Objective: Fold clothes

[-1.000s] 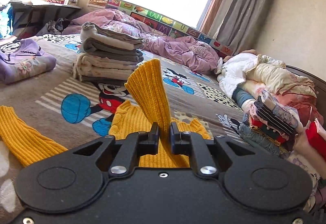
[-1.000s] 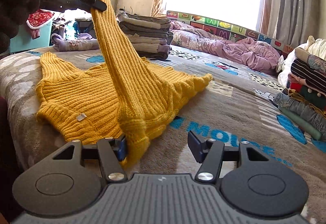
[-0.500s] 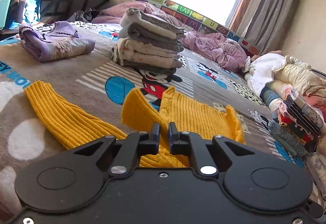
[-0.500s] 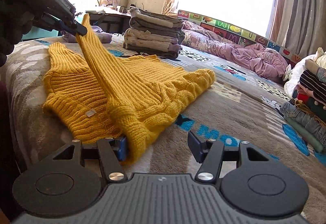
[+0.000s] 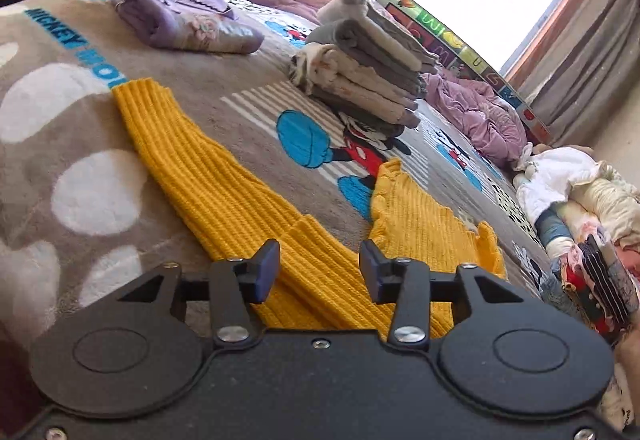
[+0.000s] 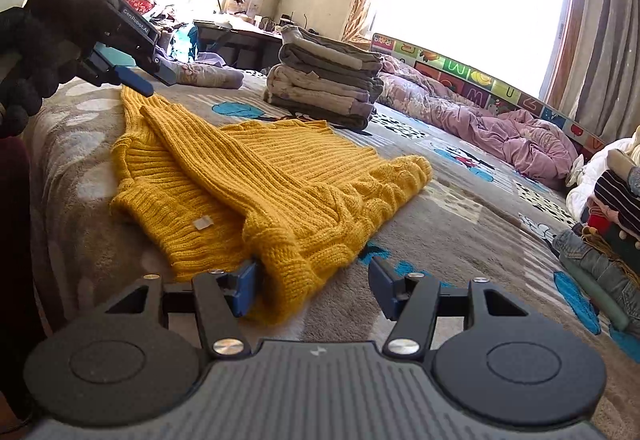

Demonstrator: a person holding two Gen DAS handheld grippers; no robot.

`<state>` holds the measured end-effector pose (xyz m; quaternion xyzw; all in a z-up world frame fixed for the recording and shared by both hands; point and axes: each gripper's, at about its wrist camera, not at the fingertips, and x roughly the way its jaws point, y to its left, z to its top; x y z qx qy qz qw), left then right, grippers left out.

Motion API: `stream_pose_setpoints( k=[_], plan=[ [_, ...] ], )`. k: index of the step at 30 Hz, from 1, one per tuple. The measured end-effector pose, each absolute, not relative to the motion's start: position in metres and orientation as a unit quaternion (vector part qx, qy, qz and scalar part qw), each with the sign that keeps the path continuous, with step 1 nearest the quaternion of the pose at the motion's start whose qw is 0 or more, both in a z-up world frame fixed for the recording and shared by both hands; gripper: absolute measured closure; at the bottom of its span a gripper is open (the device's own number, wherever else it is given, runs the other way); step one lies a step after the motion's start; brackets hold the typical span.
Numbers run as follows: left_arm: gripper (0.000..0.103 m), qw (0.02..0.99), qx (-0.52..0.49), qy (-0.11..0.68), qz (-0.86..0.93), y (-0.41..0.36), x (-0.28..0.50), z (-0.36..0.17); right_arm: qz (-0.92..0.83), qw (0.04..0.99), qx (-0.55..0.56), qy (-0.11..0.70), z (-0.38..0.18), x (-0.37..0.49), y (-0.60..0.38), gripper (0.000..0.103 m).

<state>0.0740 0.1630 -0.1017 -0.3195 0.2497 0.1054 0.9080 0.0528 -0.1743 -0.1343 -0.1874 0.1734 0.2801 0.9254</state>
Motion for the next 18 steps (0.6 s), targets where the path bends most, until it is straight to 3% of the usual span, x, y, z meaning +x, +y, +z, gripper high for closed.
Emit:
stream_pose_setpoints(
  k=[10,11,13,18],
  plan=[
    [0.063,0.893,-0.358,0.257,0.091,0.164,0.083,-0.12,0.292,0.922,-0.188,0.171,-0.136,0.057,-0.164,0.045],
    [0.069,0.896,-0.349,0.258,0.093,0.162,0.086,-0.12,0.293,0.922,-0.189,0.17,-0.136,0.057,-0.164,0.045],
    [0.095,0.903,-0.33,0.257,0.094,0.158,0.092,-0.121,0.294,0.921,-0.191,0.168,-0.137,0.057,-0.162,0.045],
    [0.099,0.931,-0.287,0.2,0.106,0.15,0.071,-0.091,0.296,0.918,-0.202,0.169,-0.14,0.057,-0.159,0.045]
  ],
)
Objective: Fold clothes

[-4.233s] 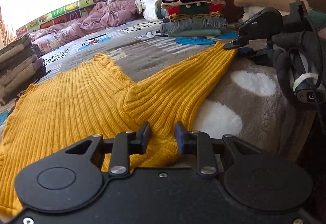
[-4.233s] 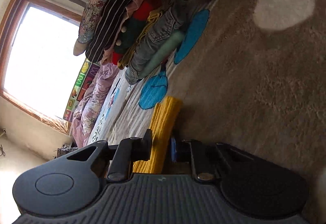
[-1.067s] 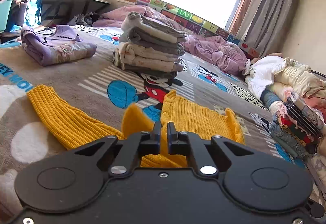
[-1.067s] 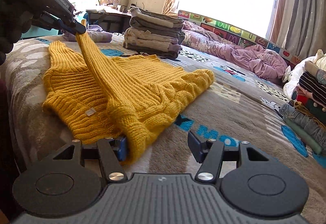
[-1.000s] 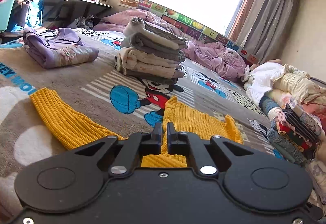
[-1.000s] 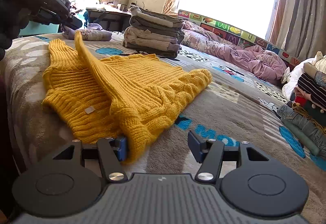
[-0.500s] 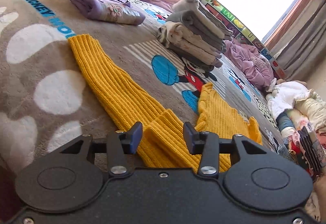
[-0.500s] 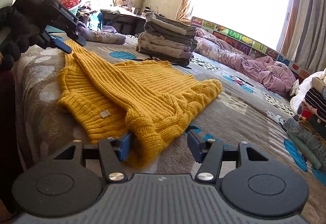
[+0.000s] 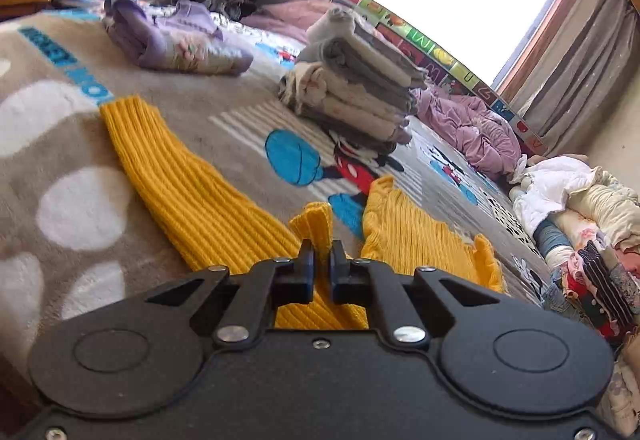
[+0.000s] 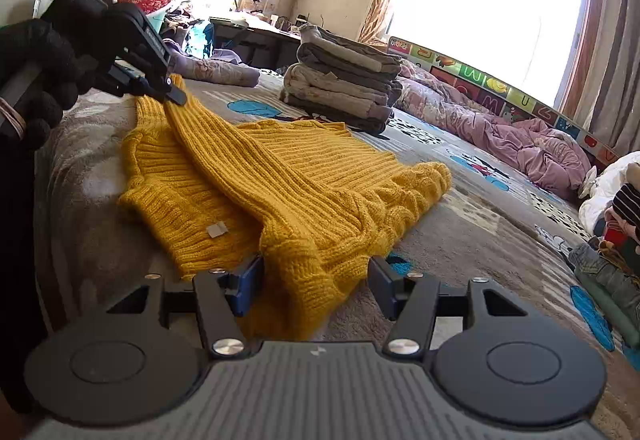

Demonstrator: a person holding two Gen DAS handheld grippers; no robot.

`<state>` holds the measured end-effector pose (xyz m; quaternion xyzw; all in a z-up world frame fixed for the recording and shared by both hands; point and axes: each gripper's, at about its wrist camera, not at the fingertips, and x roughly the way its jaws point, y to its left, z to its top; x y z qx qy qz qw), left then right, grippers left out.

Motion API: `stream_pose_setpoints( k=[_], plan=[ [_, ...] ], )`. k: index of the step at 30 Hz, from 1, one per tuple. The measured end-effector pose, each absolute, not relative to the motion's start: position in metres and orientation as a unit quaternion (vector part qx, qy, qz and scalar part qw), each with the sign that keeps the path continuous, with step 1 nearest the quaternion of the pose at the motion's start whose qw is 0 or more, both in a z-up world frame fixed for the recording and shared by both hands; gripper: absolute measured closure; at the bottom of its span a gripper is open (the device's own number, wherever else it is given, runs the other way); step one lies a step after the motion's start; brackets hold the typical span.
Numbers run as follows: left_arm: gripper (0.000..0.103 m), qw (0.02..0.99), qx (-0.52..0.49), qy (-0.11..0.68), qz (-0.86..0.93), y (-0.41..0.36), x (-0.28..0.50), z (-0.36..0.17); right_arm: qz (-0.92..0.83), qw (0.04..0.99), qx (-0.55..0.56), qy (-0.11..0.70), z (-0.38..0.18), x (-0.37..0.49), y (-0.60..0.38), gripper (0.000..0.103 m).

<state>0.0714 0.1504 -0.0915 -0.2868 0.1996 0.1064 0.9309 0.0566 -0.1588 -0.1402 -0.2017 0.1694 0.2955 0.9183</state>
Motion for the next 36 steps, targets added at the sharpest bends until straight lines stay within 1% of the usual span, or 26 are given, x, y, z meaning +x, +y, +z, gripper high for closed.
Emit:
stream_pose_setpoints(
  k=[2,7,10,12,15,17,18,19,21,22,23,30,31,32,33,34,36],
  plan=[
    [0.099,0.933,-0.282,0.187,0.122,0.156,0.067,-0.087,0.298,0.917,-0.204,0.171,-0.14,0.056,-0.159,0.046],
    [0.098,0.923,-0.273,0.246,0.11,0.16,0.083,-0.117,0.303,0.913,-0.207,0.178,-0.139,0.057,-0.158,0.047],
    [0.098,0.923,-0.269,0.253,0.104,0.156,0.086,-0.121,0.304,0.912,-0.209,0.18,-0.138,0.057,-0.159,0.047],
    [0.098,0.923,-0.273,0.252,0.101,0.157,0.086,-0.122,0.301,0.913,-0.213,0.174,-0.136,0.055,-0.158,0.048],
    [0.098,0.919,-0.284,0.253,0.1,0.159,0.086,-0.124,0.311,0.916,-0.214,0.138,-0.13,0.049,-0.159,0.048],
    [0.098,0.92,-0.284,0.25,0.099,0.158,0.087,-0.124,0.31,0.917,-0.212,0.134,-0.13,0.05,-0.157,0.051],
    [0.098,0.923,-0.278,0.249,0.096,0.155,0.089,-0.123,0.304,0.918,-0.215,0.138,-0.131,0.052,-0.155,0.063],
    [0.098,0.925,-0.272,0.249,0.091,0.152,0.091,-0.122,0.292,0.919,-0.219,0.147,-0.134,0.055,-0.154,0.072],
    [0.098,0.931,-0.256,0.247,0.082,0.144,0.097,-0.12,0.27,0.921,-0.217,0.178,-0.137,0.061,-0.155,0.073],
    [0.098,0.935,-0.242,0.245,0.081,0.141,0.099,-0.118,0.272,0.92,-0.209,0.188,-0.137,0.062,-0.158,0.075],
    [0.098,0.938,-0.232,0.243,0.081,0.138,0.101,-0.117,0.273,0.92,-0.209,0.189,-0.138,0.061,-0.16,0.074],
    [0.098,0.942,-0.229,0.232,0.08,0.139,0.1,-0.116,0.303,0.909,-0.236,0.162,-0.139,0.044,-0.16,0.076],
    [0.098,0.943,-0.227,0.229,0.078,0.138,0.099,-0.115,0.31,0.907,-0.238,0.156,-0.137,0.042,-0.162,0.073],
    [0.098,0.945,-0.224,0.226,0.076,0.138,0.099,-0.113,0.324,0.904,-0.236,0.149,-0.134,0.039,-0.164,0.067],
    [0.098,0.946,-0.223,0.223,0.075,0.137,0.099,-0.113,0.343,0.899,-0.233,0.141,-0.131,0.036,-0.167,0.055],
    [0.098,0.946,-0.224,0.224,0.076,0.137,0.099,-0.113,0.358,0.895,-0.228,0.135,-0.128,0.034,-0.17,0.045],
    [0.098,0.944,-0.227,0.228,0.078,0.138,0.101,-0.116,0.371,0.897,-0.203,0.127,-0.123,0.035,-0.174,0.043]
  ],
)
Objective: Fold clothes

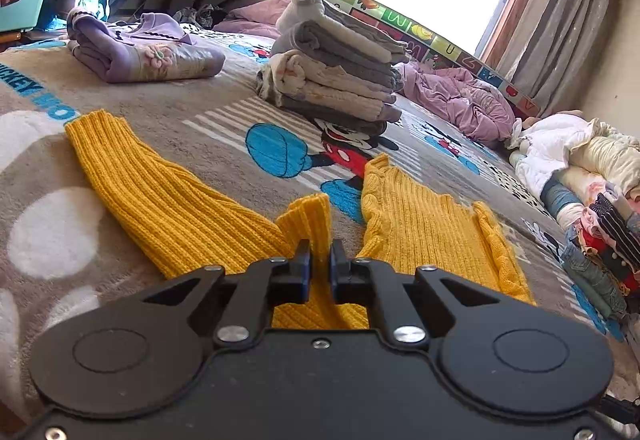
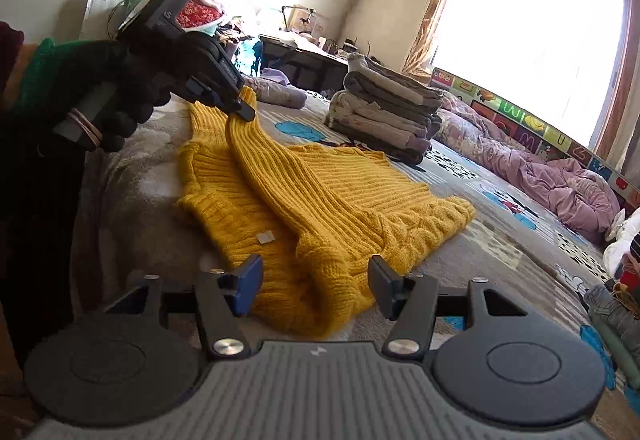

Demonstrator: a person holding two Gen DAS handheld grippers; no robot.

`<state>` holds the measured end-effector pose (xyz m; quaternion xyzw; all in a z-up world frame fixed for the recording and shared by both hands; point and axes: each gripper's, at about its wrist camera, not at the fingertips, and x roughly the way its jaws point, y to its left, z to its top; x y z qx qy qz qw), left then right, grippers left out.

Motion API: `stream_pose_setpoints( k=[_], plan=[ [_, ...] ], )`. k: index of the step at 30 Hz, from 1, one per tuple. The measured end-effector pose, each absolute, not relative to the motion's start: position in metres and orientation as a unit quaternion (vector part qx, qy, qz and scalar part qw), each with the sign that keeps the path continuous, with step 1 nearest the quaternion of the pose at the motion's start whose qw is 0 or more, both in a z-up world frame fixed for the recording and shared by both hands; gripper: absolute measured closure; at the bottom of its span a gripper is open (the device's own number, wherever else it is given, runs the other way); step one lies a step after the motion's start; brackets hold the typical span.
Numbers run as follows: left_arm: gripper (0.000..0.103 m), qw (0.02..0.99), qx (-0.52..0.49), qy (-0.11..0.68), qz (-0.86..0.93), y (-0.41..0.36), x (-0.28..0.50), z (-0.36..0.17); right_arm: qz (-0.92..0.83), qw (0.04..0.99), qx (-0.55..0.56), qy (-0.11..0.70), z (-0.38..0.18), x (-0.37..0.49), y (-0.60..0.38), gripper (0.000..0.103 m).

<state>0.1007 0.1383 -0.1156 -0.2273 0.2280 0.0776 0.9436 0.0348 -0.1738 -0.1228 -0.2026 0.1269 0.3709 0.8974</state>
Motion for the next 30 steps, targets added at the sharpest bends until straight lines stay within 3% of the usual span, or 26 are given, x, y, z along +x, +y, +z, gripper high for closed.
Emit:
stream_pose_setpoints(
  k=[4,6,7,10,13,16,21,30],
  plan=[
    [0.097,0.935,-0.25,0.238,0.081,0.142,0.104,-0.119,0.419,0.876,-0.16,0.178,-0.133,0.056,-0.163,0.039],
    [0.08,0.932,-0.26,0.241,0.078,0.143,0.105,-0.121,0.433,0.858,-0.189,0.2,-0.146,0.056,-0.15,0.031],
    [0.078,0.931,-0.26,0.242,0.077,0.142,0.105,-0.122,0.431,0.858,-0.199,0.196,-0.145,0.053,-0.147,0.03],
    [0.078,0.934,-0.248,0.246,0.079,0.137,0.106,-0.125,0.44,0.864,-0.149,0.195,-0.129,0.052,-0.158,0.032],
    [0.093,0.938,-0.234,0.241,0.082,0.134,0.105,-0.125,0.429,0.877,-0.13,0.176,-0.12,0.049,-0.168,0.034],
    [0.094,0.94,-0.238,0.231,0.078,0.135,0.104,-0.12,0.405,0.893,-0.125,0.152,-0.12,0.051,-0.167,0.033],
    [0.097,0.945,-0.233,0.221,0.067,0.131,0.105,-0.11,0.42,0.868,-0.14,0.225,-0.137,0.07,-0.153,0.033],
    [0.097,0.938,-0.289,0.189,-0.017,0.102,0.129,-0.055,0.422,0.872,-0.141,0.207,-0.132,0.068,-0.156,0.033]
  ],
)
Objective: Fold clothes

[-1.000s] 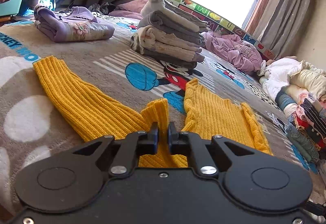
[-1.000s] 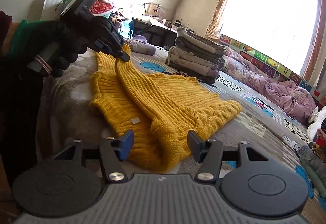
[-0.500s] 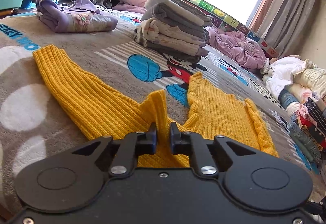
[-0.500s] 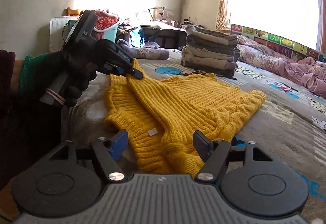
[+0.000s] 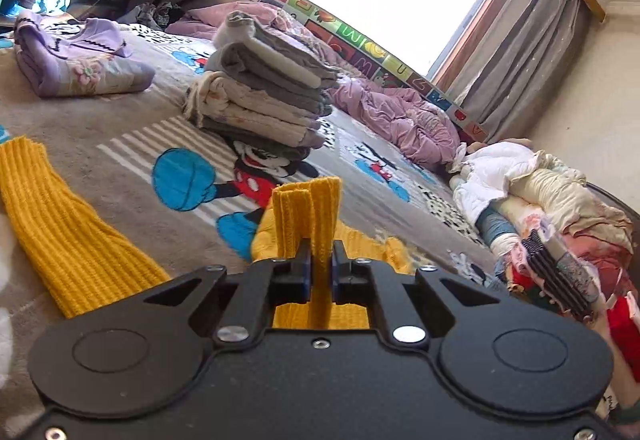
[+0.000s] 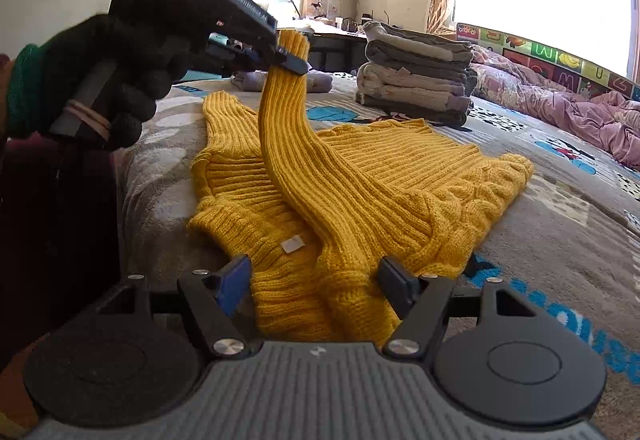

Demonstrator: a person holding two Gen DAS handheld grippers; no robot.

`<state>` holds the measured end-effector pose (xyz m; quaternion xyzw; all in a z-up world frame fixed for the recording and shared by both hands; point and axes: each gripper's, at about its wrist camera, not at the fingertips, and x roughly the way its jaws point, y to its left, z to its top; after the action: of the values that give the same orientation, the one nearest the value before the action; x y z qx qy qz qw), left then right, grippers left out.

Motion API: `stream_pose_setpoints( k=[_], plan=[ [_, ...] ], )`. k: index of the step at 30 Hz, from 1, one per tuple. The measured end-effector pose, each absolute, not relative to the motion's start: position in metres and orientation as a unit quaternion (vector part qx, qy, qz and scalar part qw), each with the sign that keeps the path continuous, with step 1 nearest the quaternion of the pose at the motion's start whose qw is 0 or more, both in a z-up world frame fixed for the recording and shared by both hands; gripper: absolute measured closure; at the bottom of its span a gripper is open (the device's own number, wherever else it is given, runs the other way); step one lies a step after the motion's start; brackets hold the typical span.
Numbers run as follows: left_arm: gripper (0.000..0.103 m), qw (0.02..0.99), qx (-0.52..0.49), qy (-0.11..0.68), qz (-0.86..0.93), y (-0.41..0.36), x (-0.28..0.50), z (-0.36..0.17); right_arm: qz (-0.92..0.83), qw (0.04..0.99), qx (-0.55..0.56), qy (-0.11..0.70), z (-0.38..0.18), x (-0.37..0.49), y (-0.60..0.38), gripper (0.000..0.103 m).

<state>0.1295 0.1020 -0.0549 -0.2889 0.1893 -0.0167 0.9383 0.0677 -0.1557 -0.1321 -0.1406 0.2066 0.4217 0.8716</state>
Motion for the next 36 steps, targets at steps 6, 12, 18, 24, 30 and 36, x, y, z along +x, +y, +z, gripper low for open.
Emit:
stream_pose_setpoints(
  k=[6,12,18,24,30,36],
  plan=[
    [0.097,0.924,-0.319,0.196,-0.072,0.063,0.187,-0.028,0.422,0.877,-0.108,0.204,-0.127,0.075,-0.161,0.032],
    [0.097,0.907,-0.326,0.255,-0.075,0.024,0.253,-0.04,0.433,0.869,-0.111,0.214,-0.129,0.074,-0.164,0.034],
    [0.097,0.903,-0.314,0.291,-0.044,-0.001,0.284,-0.065,0.443,0.863,-0.1,0.221,-0.132,0.075,-0.173,0.034],
    [0.097,0.903,-0.306,0.302,-0.012,-0.011,0.303,-0.079,0.452,0.859,-0.086,0.226,-0.132,0.077,-0.176,0.034],
    [0.097,0.91,-0.26,0.323,-0.005,-0.031,0.317,-0.092,0.457,0.856,-0.082,0.23,-0.13,0.079,-0.175,0.034],
    [0.071,0.929,-0.186,0.319,-0.037,-0.047,0.314,-0.074,0.46,0.853,-0.072,0.235,-0.127,0.082,-0.18,0.034]
  ],
)
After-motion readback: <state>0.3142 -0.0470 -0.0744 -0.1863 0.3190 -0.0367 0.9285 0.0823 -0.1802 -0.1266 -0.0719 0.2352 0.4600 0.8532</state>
